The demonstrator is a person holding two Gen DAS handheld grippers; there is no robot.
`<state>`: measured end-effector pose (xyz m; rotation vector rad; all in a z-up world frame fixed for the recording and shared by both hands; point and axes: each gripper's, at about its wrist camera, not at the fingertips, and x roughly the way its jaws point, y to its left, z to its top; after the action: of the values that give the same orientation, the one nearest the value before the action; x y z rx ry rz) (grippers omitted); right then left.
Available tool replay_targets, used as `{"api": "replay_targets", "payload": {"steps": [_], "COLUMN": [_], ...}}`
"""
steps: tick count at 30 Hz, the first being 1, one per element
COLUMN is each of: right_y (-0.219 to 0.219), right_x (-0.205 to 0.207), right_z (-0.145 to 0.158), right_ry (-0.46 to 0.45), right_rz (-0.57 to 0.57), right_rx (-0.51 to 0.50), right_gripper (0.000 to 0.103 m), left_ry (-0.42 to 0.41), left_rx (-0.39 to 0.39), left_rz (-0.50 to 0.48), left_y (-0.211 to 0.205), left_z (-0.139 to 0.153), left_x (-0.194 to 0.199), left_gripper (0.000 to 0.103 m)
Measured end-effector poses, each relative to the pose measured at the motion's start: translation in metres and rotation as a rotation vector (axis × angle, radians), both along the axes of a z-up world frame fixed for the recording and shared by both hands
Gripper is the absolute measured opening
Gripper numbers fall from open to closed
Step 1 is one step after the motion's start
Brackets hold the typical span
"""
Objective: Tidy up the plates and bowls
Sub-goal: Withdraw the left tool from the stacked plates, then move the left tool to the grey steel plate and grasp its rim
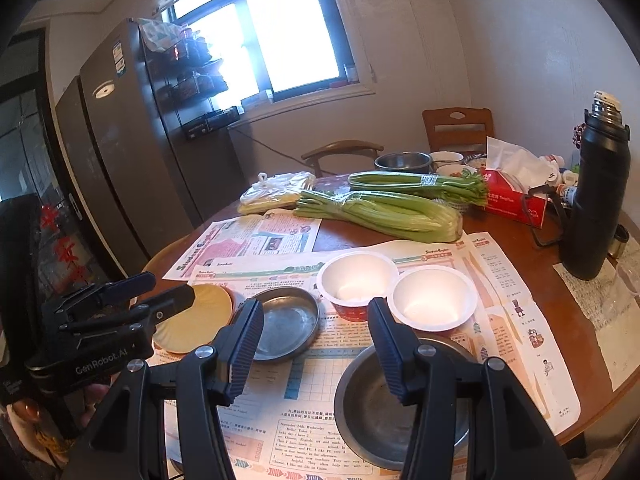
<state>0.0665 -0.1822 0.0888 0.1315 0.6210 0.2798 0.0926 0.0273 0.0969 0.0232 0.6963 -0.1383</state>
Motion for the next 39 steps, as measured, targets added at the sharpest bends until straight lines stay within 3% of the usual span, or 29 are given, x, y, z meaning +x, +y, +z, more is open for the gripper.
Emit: {"api": "replay_targets", "payload": {"steps": [6,14,23,27,35,39], "right_y": [0.011,0.031,0.056,0.065,0.073,0.078], "right_x": [0.011,0.031,0.059,0.071,0.088,0.092], "right_z": [-0.013,-0.038,-0.074,-0.089,-0.113,-0.117], "right_ry": [0.036,0.096,0.197,0.247,0.338,0.352], "right_rz": [0.008,0.034,0.05,0.049,0.033,0.035], "right_rx": [0.001,-0.015,-0.026,-0.019,-0.013,-0.013], "right_gripper": [0.054,0.054,0.054,0.054,0.054,0.054], "left_ry": [0.036,0.104,0.261,0.27,0.351,0.376], "left_rx": [-0.017,0.016,0.011,0.074,0.025,0.054], "left_rz": [-0.032,-0.056,-0.156,-0.15,-0.179,-0.164], "left_y": [0.005,0.004,0.005,0.001,0.012,0.015], "left_z": [-0.009,-0.038,-0.071,-0.077,-0.091,-0.101], "left_x": [0.021,0.057,0.101,0.117,0.147,0.159], "left_gripper": [0.064,0.064,0.064,0.064,0.064,0.064]}}
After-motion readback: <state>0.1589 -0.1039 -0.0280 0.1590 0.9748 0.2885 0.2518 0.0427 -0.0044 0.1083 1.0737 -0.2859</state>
